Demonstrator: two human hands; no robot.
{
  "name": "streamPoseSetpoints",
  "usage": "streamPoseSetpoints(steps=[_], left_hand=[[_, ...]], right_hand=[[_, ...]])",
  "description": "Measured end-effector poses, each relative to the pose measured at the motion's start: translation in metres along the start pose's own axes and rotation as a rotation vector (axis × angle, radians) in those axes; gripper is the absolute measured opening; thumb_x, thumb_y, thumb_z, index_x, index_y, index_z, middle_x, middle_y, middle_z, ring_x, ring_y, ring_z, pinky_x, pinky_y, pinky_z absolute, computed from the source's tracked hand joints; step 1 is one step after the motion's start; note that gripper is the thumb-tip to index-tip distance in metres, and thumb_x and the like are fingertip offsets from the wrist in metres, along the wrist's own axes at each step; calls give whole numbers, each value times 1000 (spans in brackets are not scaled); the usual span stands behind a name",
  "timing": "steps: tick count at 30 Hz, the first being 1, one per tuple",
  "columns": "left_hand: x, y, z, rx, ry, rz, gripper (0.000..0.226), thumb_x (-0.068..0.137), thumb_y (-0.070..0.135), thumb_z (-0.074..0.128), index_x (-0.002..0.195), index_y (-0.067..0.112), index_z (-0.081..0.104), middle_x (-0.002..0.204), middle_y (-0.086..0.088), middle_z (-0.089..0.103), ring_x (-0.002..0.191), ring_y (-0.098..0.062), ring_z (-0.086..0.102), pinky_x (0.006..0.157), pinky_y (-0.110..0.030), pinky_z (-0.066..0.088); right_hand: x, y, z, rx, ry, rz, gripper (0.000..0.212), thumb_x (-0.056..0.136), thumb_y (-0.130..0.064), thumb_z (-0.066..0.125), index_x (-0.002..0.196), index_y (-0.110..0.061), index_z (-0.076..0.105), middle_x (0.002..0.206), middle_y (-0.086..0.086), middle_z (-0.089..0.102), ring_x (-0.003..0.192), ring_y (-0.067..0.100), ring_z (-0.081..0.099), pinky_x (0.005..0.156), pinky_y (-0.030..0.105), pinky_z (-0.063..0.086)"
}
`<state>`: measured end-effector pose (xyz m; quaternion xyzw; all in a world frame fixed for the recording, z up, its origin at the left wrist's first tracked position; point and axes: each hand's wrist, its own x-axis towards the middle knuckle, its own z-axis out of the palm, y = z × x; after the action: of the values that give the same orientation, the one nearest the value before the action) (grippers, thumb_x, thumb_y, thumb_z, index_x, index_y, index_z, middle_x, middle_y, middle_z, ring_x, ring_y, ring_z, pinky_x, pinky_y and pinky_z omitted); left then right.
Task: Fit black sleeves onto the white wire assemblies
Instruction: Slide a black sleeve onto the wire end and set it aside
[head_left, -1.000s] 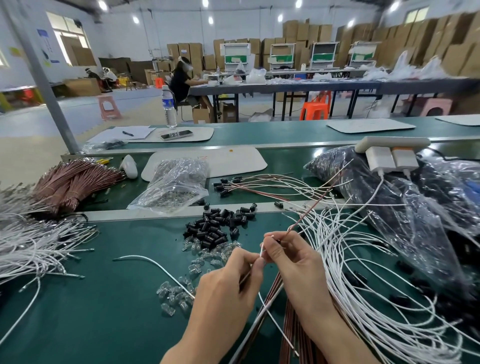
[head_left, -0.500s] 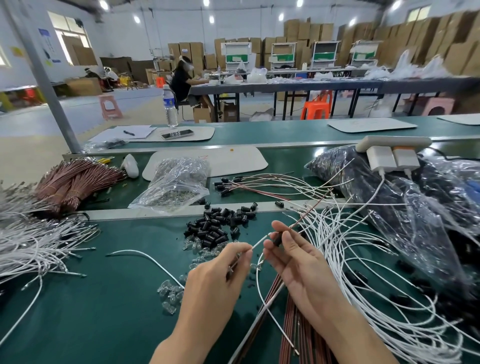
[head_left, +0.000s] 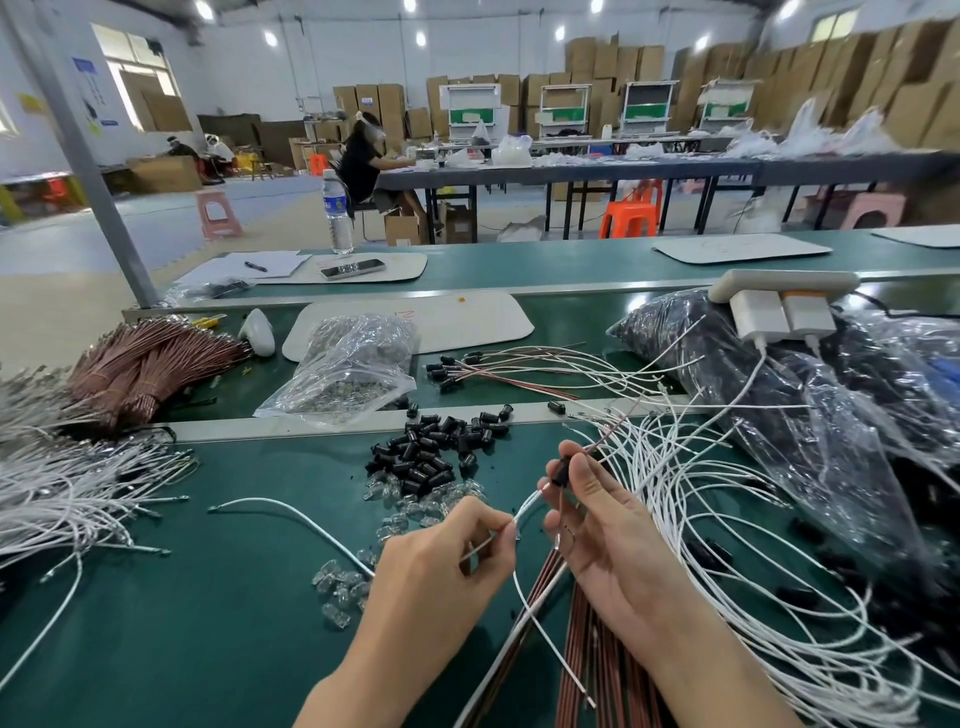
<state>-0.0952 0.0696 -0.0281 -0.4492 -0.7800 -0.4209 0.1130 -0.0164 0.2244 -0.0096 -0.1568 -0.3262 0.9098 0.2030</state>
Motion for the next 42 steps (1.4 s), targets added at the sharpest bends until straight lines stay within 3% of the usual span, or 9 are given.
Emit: streamPoseSetpoints(steps=[5,12,15,22,29,33,38,42], left_hand=[[1,2,2,22,-8,32,13,91,40,58,86,29,62,60,15,57,49,-7,50,51,-22,46],[2,1,3,67,69,21,18,93,41,57,82,26,55,57,12,60,48,-12,55,46,-31,48],[2,1,3,85,75,29,14,90,40,57,83,30,51,57,12,61,48,-12,55,45,-31,49],[3,2,1,185,90,79,23,84,17,81,82,21,58,54,17,50,46,-11,47,40,-26,43],[6,0,0,218,129,125,11,94,25,68,87,19,64,54,13,58,40,-9,49,35,-29,42],[5,-1,-2,197,136,113,11,91,22,71,89,21,60,62,14,64,45,-5,55,39,-28,46],[5,-1,-2,190,134,115,18,84,16,78,85,17,60,59,14,61,43,-6,52,38,-28,45],[3,-1,-2,145,140,103,13,86,21,70,83,17,59,56,11,58,42,-9,47,38,-27,44]], right_hand=[[-2,2,3,-11,-31,17,17,79,-15,69,91,-11,80,89,10,73,74,16,71,54,25,59],[0,7,3,9,-55,50,16,78,-14,70,91,-14,81,92,9,73,76,19,72,58,30,61],[0,9,3,13,-66,65,17,76,-13,72,91,-13,81,92,9,73,76,19,72,58,29,61],[2,12,1,-130,-99,45,22,82,-11,70,101,-10,80,98,10,74,79,18,73,63,28,61],[4,9,-4,-165,-150,54,26,82,-9,69,106,-8,79,103,10,75,86,19,74,74,28,61],[3,6,-6,-95,-198,121,27,84,-5,69,110,-7,78,104,11,75,89,20,74,80,30,61],[3,5,-8,-47,-210,152,26,85,-2,70,109,-7,78,106,12,75,92,22,74,79,30,61],[3,7,-6,-44,-211,152,26,76,-6,79,103,-8,80,104,13,75,87,21,74,74,28,61]])
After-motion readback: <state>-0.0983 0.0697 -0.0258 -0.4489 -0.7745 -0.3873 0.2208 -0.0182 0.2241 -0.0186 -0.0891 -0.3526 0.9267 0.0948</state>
